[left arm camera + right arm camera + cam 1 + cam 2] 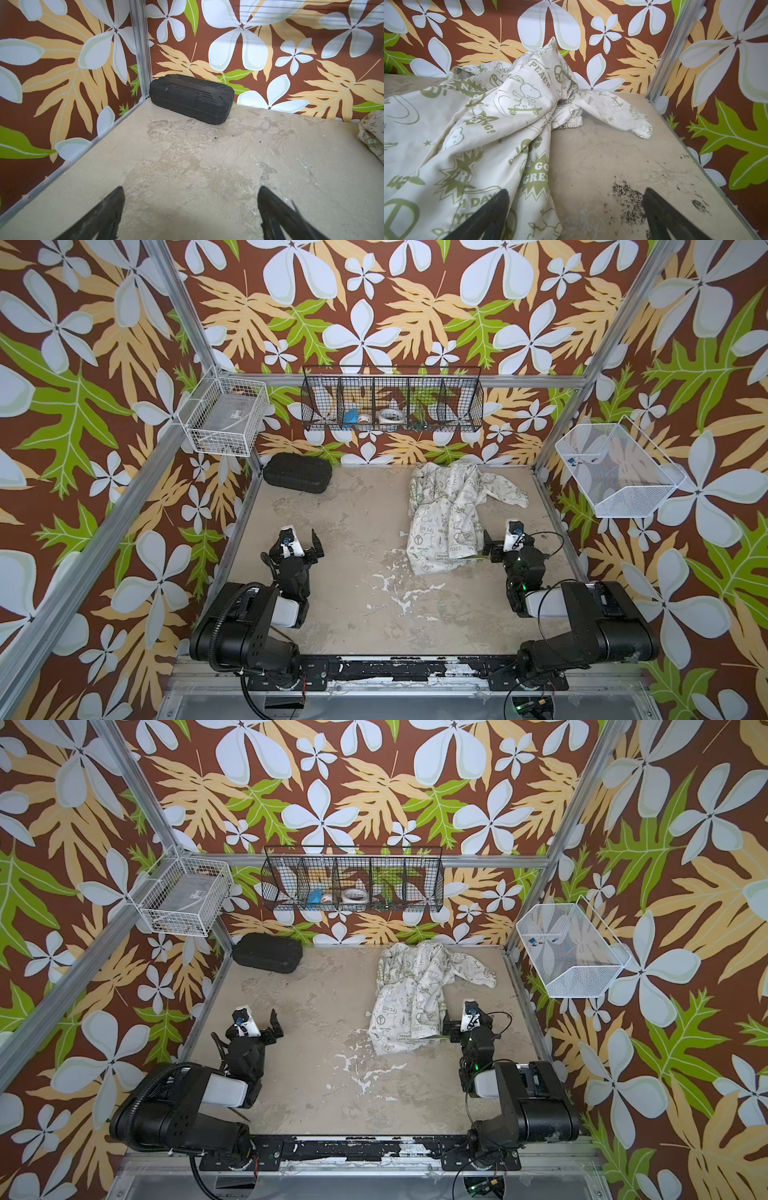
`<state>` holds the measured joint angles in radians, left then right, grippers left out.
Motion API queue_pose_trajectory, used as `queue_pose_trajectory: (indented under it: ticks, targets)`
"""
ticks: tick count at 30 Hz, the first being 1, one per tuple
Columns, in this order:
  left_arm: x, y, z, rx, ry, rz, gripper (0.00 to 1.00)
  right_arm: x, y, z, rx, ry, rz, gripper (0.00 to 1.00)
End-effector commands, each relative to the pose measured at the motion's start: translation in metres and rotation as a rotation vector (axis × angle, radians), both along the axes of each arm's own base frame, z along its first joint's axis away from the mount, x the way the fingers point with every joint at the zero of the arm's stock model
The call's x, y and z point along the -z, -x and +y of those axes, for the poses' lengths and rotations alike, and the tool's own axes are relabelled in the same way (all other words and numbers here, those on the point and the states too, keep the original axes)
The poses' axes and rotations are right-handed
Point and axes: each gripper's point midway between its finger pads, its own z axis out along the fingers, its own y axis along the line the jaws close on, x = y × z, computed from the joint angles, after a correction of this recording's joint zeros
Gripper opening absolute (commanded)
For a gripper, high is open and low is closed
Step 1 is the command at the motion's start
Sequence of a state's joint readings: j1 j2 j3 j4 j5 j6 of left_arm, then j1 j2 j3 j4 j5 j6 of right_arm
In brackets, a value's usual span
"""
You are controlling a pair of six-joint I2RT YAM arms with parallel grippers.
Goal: Unzip the jacket
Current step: Flatten out the jacket at the center of the board.
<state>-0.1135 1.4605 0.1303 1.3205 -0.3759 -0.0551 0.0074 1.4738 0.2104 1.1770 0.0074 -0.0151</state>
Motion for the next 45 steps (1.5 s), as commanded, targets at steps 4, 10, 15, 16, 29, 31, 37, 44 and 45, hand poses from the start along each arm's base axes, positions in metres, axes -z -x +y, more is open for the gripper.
queue_pose_trajectory:
  ticks: [4,10,15,16,29,31,37,44,45]
  targets:
    - [-0.007,-0.001,-0.001,0.004,0.012,-0.031,1.00,-0.006,-0.001,-0.001,0.003,0.007,-0.022,1.00]
    - [-0.005,-0.002,0.001,-0.006,0.021,-0.019,1.00,-0.006,-0.001,0.000,0.001,0.005,-0.023,1.00]
    - [-0.006,-0.002,0.001,-0.005,0.021,-0.024,1.00,-0.006,-0.001,-0.001,0.001,0.004,-0.024,1.00]
    - [-0.008,-0.002,0.000,-0.003,0.017,-0.031,1.00,-0.006,-0.001,-0.001,-0.006,-0.004,-0.022,1.00]
    - [-0.102,-0.009,-0.032,0.057,0.045,0.006,1.00,-0.069,0.009,-0.035,0.225,-0.229,-0.017,1.00]
    - [-0.117,-0.003,-0.030,0.047,0.084,0.000,1.00,-0.077,0.008,-0.017,0.138,-0.332,0.018,1.00]
    - [-0.094,0.000,-0.075,0.293,0.160,0.212,1.00,-0.060,0.000,0.021,0.003,-0.511,0.274,0.99]
    - [-0.085,0.009,-0.128,0.494,0.200,0.264,1.00,-0.023,-0.005,0.061,-0.121,-0.477,0.524,0.95]
    - [-0.087,0.010,-0.135,0.504,0.187,0.267,1.00,-0.019,-0.007,0.068,-0.146,-0.469,0.555,0.95]
